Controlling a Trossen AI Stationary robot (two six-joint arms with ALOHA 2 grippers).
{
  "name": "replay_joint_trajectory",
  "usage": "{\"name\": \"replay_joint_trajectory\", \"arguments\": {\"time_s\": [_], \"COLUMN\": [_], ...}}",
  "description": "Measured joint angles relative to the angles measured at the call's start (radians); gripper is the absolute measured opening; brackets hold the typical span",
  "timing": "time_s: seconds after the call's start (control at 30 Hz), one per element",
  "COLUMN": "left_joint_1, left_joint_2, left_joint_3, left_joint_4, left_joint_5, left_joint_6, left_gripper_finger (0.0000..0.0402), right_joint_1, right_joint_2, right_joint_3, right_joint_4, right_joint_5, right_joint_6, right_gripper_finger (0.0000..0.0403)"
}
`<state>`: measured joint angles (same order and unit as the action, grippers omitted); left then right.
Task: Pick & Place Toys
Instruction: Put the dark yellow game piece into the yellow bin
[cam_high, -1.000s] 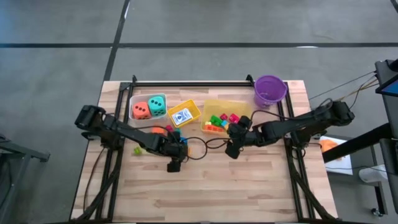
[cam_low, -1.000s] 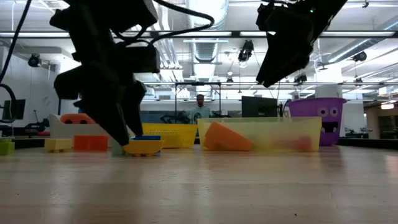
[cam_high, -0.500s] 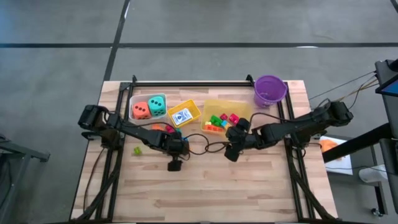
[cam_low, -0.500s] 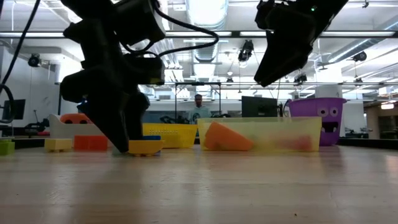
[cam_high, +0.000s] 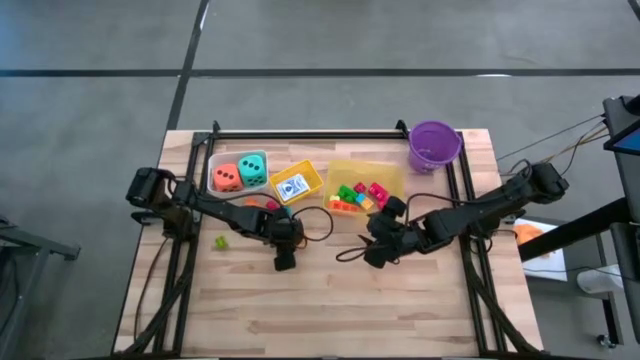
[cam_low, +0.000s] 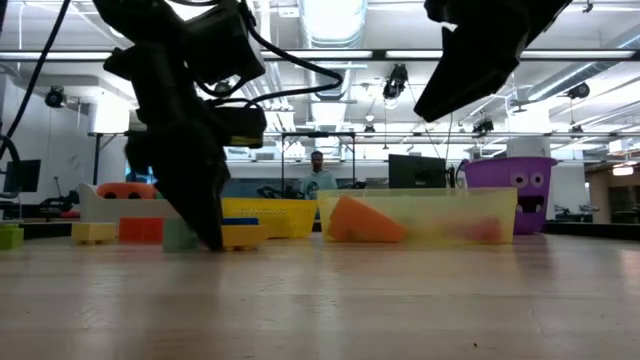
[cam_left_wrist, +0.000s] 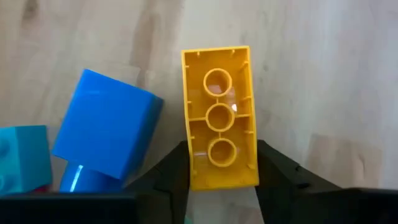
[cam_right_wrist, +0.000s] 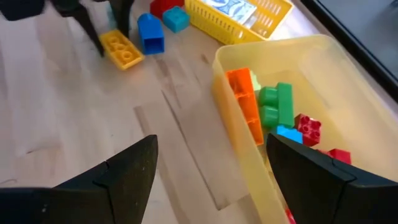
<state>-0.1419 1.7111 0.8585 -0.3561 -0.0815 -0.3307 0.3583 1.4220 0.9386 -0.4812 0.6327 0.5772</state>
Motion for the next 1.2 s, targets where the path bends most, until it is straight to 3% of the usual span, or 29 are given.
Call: {"name": "replay_joint_trajectory", "arguments": {"time_s": [0.27,0.37,0.53,0.83,1.07,1.2], "left_joint_1": [0.001,0.001,0.001,0.002,0.012,0.015], "left_joint_2": [0.000,-0.005,-0.039,-0.178,-0.240,-0.235], "left_joint_3": [0.000,0.002,0.037,0.091,0.173,0.226], "left_joint_4": [0.016,0.015,0.027,0.172,0.244,0.243], "left_joint_5": [0.005,0.074,0.278,0.504,0.529,0.547], "left_joint_6": [-0.036,-0.045,-0.045,-0.034,-0.037,-0.036], "left_gripper_finger": [0.0136,0.0128,0.0127,0.0143,0.0131,0.0146], "right_joint_1": [0.029,0.043,0.083,0.163,0.179,0.174], "right_joint_2": [0.000,0.000,0.000,0.000,0.008,0.008], "right_joint_3": [0.000,0.000,0.000,0.001,0.005,0.039], "right_joint_4": [0.000,0.007,0.128,0.434,0.656,0.680], "right_joint_5": [0.005,0.008,0.005,-0.034,-0.003,-0.001], "right_joint_6": [0.048,0.009,-0.203,-0.605,-0.899,-0.970], "right_gripper_finger": [0.0298,0.0298,0.0298,0.0297,0.0297,0.0297]}}
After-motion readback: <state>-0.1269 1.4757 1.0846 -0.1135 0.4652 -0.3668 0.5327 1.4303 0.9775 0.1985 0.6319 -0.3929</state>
